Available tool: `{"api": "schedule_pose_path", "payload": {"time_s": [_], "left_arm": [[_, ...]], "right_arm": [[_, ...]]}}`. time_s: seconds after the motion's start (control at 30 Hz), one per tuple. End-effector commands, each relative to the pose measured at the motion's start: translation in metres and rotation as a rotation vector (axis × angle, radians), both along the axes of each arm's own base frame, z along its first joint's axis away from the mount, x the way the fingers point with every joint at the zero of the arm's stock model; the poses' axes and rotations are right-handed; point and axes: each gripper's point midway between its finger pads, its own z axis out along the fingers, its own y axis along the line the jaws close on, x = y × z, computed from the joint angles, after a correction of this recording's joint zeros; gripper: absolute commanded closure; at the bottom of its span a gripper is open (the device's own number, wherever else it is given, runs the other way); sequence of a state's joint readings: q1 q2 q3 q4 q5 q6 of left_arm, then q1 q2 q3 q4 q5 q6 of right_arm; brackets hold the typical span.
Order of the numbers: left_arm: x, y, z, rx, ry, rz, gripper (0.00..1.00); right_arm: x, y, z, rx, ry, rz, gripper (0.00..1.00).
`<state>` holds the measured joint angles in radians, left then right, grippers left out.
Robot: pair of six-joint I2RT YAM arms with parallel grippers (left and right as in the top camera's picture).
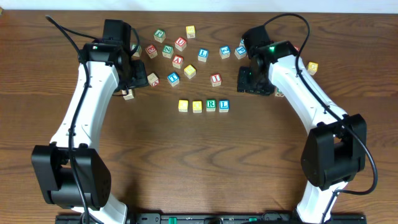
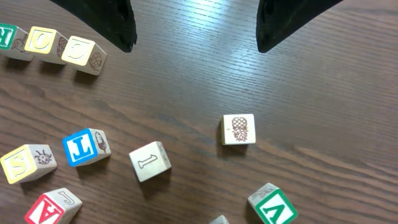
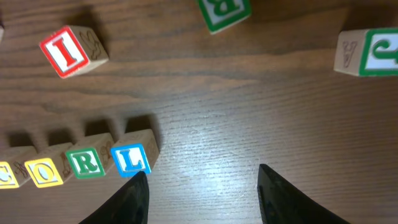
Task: Spell out CORL
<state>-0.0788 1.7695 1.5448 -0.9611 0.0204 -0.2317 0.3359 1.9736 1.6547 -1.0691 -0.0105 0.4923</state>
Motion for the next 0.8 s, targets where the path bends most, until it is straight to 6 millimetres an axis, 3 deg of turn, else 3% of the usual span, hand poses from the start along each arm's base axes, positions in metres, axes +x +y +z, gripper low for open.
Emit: {"api": "schedule_pose_path", "payload": {"time_s": [0.0, 0.77], "left_arm": [[-0.0014, -0.0039, -0.0029, 0.001, 0.008, -0.008, 0.39], [-0.0041, -0.0051, -0.0121, 0.005, 0.039, -0.012, 0.39]], "right_arm": [[-0.0057, -0.0067, -0.0118, -0.016, 0.033, -0.010, 0.49], [-0.0081, -0.0020, -0.0167, 0.006, 0.040, 0.016, 0.49]]}}
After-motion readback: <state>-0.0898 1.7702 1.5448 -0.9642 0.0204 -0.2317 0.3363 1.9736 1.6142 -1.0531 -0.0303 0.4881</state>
